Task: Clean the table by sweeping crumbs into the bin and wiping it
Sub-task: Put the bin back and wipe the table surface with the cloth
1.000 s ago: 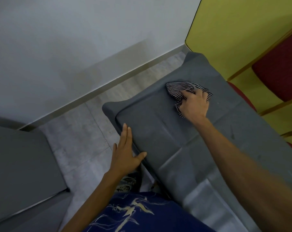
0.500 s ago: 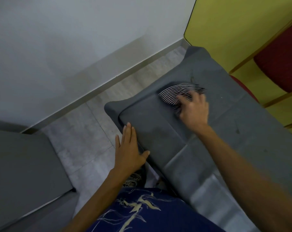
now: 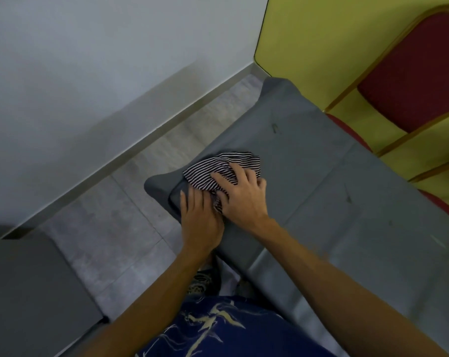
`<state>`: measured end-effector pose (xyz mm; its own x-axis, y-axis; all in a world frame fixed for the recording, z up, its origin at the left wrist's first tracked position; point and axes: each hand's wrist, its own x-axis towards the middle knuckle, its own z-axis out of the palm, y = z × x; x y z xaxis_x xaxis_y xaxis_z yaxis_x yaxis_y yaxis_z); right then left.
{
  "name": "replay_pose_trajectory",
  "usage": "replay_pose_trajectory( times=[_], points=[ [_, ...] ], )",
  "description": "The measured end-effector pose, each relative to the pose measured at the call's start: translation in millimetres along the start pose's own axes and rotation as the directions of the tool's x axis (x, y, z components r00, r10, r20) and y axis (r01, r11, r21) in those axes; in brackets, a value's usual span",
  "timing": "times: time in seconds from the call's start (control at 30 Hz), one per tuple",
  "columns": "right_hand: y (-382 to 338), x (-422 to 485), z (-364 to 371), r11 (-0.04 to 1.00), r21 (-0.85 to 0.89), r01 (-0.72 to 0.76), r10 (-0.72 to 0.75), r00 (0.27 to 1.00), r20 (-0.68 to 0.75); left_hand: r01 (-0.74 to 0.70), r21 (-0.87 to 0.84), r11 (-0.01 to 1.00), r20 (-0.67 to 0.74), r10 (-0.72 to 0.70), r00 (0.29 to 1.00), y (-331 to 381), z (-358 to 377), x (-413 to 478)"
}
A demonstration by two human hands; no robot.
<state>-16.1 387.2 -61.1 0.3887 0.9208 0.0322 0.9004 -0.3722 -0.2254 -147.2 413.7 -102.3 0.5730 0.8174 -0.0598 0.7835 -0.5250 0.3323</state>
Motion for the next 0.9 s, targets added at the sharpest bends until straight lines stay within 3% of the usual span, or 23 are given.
replay_pose_trajectory(
  times=[0.07,0.13,0.2,0.27,0.33,0.4,0.53,0.7,0.9],
  points=[
    [18.9,6.0,-10.7,0.997,0.008,0.074,-0.074,0.997,0.023,0.033,0.010,0.999,-0.035,-0.033,0.999,2.4,-0.2,1.2],
    [50.3,17.0,-19.3,0.997,-0.059,0.050,-0.049,0.999,0.020,0.037,0.023,0.999,-0.053,-0.036,0.998,3.2,1.1,2.0],
    [91.1,36.4,-28.6,0.985,-0.106,-0.137,0.135,0.990,-0.024,0.035,0.018,0.999,-0.048,-0.034,0.998,2.5,3.5,3.0],
    [124.3,53.7,-43.9,0.920,-0.088,-0.382,0.383,0.924,-0.004,0.029,0.002,1.000,-0.046,-0.029,0.999,0.3,4.8,1.1],
    [136.0,62.9,-57.1,0.860,-0.040,-0.508,0.509,0.860,0.020,0.034,-0.040,0.999,-0.053,-0.037,0.998,4.2,3.4,1.2],
    [117.7,61.0,-58.3,0.897,0.038,-0.440,0.442,0.896,-0.047,0.041,-0.089,0.995,-0.061,-0.046,0.997,21.5,1.5,12.0],
    [47.4,27.5,-29.9,0.988,0.127,-0.084,0.099,0.988,-0.119,0.027,-0.136,0.990,-0.014,-0.029,0.999,62.9,6.3,37.6],
    [48.3,20.5,-17.3,0.999,0.041,-0.025,0.026,0.999,-0.024,0.027,0.075,0.997,0.035,-0.029,0.999,61.4,15.0,37.2],
    [76.8,48.1,-21.2,0.977,-0.033,0.209,-0.206,0.976,0.073,0.080,0.087,0.993,0.002,-0.080,0.997,67.8,17.3,38.6]
  ],
)
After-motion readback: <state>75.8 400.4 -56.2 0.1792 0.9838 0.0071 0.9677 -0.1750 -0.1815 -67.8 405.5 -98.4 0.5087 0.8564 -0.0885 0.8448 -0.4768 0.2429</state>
